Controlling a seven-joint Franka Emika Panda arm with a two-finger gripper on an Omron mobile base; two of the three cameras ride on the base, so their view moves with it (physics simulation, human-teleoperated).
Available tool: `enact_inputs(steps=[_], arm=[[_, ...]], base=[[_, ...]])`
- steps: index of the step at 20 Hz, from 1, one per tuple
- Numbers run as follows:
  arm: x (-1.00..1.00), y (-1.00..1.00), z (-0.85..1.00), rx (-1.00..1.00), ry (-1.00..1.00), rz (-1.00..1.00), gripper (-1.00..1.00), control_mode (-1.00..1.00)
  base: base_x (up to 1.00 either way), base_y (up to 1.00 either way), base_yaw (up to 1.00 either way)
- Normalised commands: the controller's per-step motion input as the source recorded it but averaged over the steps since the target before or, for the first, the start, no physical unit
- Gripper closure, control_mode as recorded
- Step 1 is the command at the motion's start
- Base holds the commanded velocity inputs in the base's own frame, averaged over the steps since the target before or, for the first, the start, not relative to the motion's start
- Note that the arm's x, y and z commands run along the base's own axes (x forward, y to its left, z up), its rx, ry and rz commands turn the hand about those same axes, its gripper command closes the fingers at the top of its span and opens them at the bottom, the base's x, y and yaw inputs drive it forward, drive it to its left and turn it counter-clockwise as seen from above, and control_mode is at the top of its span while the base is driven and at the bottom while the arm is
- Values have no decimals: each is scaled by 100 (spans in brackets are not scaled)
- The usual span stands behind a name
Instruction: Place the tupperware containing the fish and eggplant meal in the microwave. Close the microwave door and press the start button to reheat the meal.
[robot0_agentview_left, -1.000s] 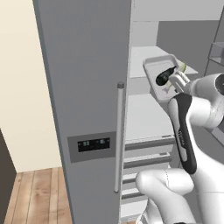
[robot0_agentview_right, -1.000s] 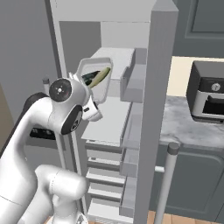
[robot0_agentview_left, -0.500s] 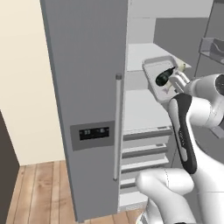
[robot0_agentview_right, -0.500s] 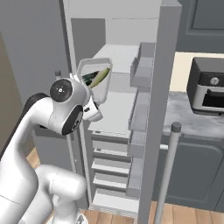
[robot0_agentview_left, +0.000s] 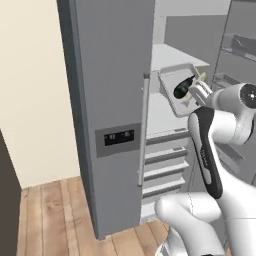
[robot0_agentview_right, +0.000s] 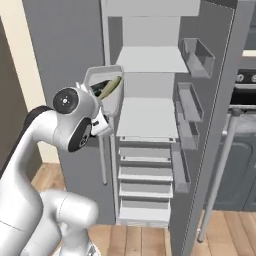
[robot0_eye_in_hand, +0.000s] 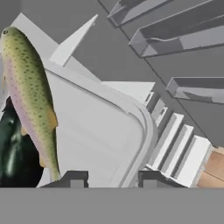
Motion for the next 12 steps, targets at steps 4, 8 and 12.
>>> enact_inputs(steps=[4, 8, 12], arm=[[0, 0, 0, 0, 0, 0, 100, 100], [0, 0, 0, 0, 0, 0, 100, 100], [0, 0, 0, 0, 0, 0, 100, 100]], base=[[-53, 6, -65], [-19, -6, -74], [0, -22, -69]])
